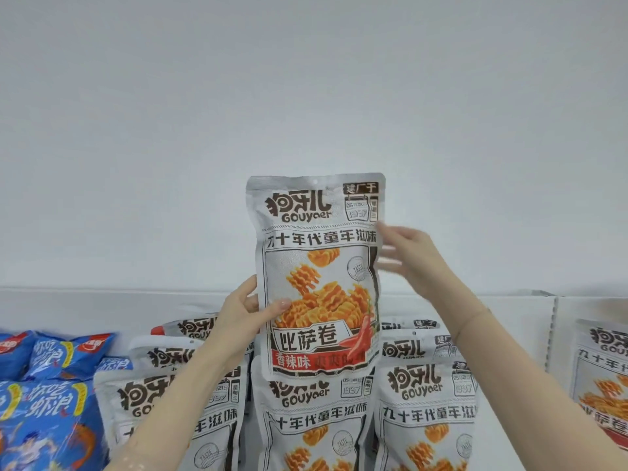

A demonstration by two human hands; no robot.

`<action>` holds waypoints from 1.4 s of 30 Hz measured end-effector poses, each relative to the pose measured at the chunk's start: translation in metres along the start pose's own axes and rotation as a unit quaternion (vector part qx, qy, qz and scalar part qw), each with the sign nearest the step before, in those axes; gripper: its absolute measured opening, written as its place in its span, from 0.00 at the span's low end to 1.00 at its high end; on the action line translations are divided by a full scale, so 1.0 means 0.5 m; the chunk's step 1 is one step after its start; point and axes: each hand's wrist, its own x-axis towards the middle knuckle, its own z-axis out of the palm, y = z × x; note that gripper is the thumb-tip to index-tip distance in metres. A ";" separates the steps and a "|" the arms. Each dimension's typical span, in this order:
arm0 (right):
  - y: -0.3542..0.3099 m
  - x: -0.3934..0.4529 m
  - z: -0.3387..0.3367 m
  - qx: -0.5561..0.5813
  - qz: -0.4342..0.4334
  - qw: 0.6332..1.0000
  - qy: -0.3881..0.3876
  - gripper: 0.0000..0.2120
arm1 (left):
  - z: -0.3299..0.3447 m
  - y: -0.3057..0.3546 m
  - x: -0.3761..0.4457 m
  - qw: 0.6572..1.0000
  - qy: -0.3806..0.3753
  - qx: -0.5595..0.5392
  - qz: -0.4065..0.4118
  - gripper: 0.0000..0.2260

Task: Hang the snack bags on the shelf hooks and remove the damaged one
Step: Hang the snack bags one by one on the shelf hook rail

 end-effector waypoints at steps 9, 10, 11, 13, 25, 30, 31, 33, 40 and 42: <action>0.111 -0.069 0.045 0.048 0.002 0.992 0.113 0.21 | 0.001 -0.017 -0.029 0.998 0.039 0.040 -0.012 0.16; 0.113 -0.072 0.049 0.042 -0.006 0.992 0.119 0.23 | 0.003 -0.018 -0.033 0.998 0.045 0.048 -0.007 0.15; 0.114 -0.074 0.051 0.029 -0.016 0.992 0.125 0.25 | 0.006 -0.019 -0.038 0.997 0.055 0.057 0.000 0.15; 0.112 -0.078 0.048 -0.020 -0.045 0.989 0.141 0.25 | 0.009 -0.021 -0.043 0.995 0.082 0.062 0.010 0.14; 0.119 -0.084 0.015 -0.197 -0.130 0.957 0.169 0.26 | -0.009 -0.015 -0.042 0.998 0.070 0.003 -0.003 0.15; 0.109 -0.075 0.005 -0.100 -0.050 0.986 0.126 0.25 | -0.013 -0.004 -0.032 0.997 0.060 0.031 -0.028 0.15; 0.106 -0.072 0.004 -0.094 -0.047 0.986 0.127 0.23 | -0.011 0.004 -0.029 0.997 0.055 0.049 -0.033 0.15; 0.097 -0.063 0.004 -0.098 -0.050 0.985 0.134 0.26 | -0.001 0.026 -0.021 0.994 0.036 0.090 -0.048 0.19; 0.005 -0.020 0.022 -0.054 -0.071 0.993 0.077 0.09 | 0.028 0.091 0.069 0.978 0.069 0.197 0.028 0.41; -0.038 0.000 0.011 -0.026 -0.064 0.997 0.044 0.20 | 0.030 0.093 0.098 0.973 0.081 0.207 0.055 0.41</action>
